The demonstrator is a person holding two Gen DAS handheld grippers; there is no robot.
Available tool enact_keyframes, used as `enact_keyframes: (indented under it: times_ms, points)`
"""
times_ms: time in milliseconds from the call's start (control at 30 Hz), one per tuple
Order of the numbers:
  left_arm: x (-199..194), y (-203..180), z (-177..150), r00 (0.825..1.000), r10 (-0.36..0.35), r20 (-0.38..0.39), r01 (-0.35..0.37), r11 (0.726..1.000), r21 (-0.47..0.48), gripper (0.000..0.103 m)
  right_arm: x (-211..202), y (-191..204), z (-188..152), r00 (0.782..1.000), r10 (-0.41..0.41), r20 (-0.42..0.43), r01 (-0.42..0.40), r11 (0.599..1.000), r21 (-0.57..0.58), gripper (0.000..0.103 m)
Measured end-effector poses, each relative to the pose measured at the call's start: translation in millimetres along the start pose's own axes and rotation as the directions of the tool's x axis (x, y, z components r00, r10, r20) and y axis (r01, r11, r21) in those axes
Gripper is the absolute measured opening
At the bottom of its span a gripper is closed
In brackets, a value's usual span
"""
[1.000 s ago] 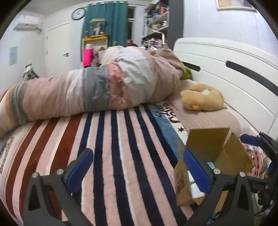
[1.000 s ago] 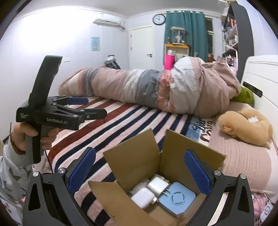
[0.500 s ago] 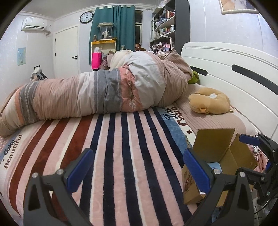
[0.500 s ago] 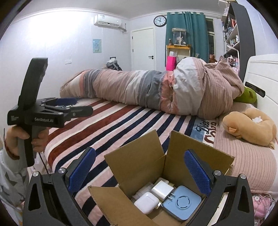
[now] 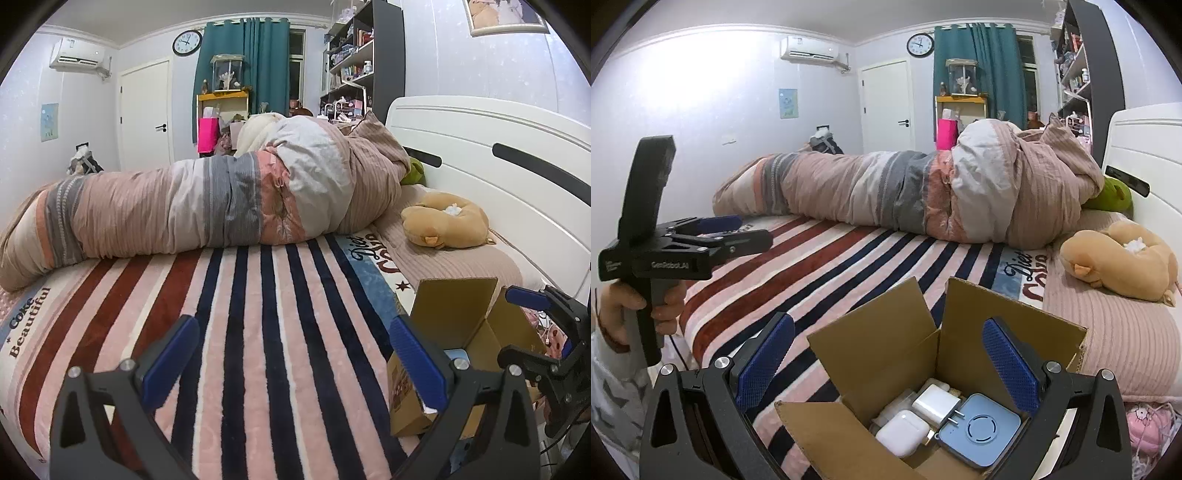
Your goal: Organize rigid objects
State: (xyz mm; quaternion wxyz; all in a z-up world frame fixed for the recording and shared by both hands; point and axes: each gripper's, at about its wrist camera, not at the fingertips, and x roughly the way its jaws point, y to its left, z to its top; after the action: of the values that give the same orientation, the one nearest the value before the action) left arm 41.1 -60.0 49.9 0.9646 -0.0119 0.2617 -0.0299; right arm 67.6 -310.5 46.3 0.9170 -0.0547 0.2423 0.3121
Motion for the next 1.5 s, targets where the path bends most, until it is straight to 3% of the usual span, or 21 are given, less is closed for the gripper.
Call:
enact_keyframes:
  times_ms: [1500]
  points:
    - [-11, 8, 2, 0.999, 0.016, 0.029, -0.016, 1.0, 0.001, 0.102, -7, -1, 3, 0.997, -0.069, 0.041, 0.066, 0.995, 0.071, 0.102]
